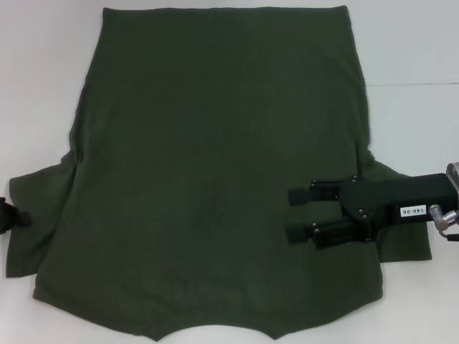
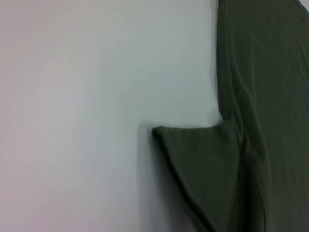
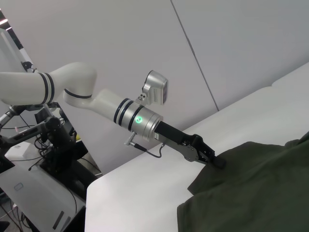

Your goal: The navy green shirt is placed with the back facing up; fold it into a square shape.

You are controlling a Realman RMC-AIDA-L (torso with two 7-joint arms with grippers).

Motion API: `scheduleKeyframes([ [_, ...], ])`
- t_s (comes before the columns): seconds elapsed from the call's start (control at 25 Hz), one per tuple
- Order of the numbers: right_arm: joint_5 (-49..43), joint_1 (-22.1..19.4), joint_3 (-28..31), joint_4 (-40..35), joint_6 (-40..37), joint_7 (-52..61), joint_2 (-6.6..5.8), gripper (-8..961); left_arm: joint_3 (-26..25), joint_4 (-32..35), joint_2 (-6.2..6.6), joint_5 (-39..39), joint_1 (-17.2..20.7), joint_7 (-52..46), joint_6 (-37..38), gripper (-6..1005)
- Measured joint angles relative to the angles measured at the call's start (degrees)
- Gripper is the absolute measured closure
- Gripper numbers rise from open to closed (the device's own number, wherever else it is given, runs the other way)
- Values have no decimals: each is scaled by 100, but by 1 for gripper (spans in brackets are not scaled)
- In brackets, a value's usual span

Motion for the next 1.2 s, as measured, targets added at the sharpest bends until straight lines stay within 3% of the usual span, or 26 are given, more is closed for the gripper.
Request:
scheduleKeyframes([
  [0.2, 0, -1, 0, 0, 6, 0, 1, 23, -19, 43, 64, -10, -10, 1, 80, 994],
  [0.48, 0, -27, 0, 0, 21, 0, -5, 25, -54, 390, 536, 88, -153, -214, 556, 994],
  [0.6, 0, -30, 0, 0, 29, 0, -1, 26, -54, 459, 731, 453, -414, -339, 725, 995],
  [0.76, 0, -26, 0, 0, 28, 0, 3, 26, -27, 459, 892, 949, -819, -507, 963, 995],
  [1.04, 0, -49, 1, 0, 22, -4, 1, 26, 62, 451, 1068, 1459, -1302, -1114, 1264, 994],
  [1.2, 0, -49, 0, 0, 22, -15, 1, 26, 72, 419, 1047, 1474, -1527, -1530, 1435, 995],
])
